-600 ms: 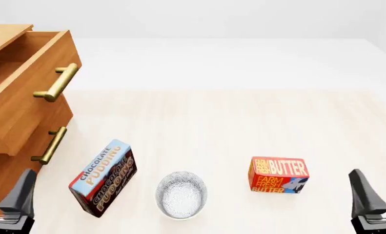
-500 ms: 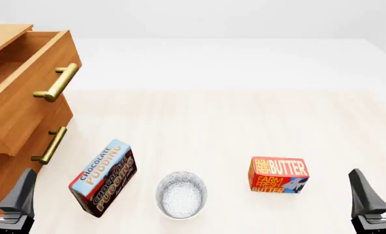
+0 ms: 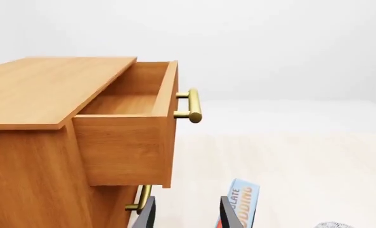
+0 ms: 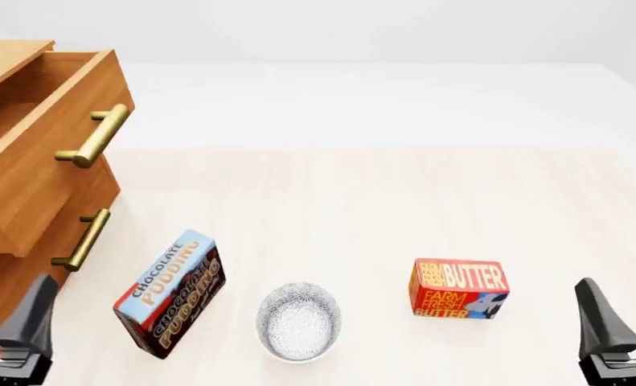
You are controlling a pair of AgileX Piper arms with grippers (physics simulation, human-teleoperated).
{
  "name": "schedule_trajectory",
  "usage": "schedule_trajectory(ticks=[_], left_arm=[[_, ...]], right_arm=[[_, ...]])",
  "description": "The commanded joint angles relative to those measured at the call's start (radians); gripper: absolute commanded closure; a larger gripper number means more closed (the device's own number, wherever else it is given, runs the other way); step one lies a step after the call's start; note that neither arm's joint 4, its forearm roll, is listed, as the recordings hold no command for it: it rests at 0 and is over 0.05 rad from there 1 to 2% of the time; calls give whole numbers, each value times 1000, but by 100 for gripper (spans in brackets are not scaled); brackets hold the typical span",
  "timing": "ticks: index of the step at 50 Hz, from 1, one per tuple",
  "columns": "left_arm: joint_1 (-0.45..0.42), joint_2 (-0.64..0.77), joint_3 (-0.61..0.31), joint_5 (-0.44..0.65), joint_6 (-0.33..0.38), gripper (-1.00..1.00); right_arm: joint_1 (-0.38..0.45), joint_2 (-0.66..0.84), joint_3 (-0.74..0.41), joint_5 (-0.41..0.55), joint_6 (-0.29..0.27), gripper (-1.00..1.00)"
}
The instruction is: Put the bowl in the top drawer of the cabinet.
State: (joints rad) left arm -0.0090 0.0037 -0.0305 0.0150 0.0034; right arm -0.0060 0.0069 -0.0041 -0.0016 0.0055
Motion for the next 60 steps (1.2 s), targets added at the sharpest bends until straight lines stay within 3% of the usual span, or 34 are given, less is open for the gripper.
schedule_trajectory(ticks=[1,29,60], left_arm=[[-13,-3,-42,22,21,-100],[-58,-4,-240,151,92,-100],[-119,-4,-519,384,246,-100]], right_arm=[[0,0,0,0,0,-100],[0,0,0,0,0,-100],[0,1,0,0,1,-100]])
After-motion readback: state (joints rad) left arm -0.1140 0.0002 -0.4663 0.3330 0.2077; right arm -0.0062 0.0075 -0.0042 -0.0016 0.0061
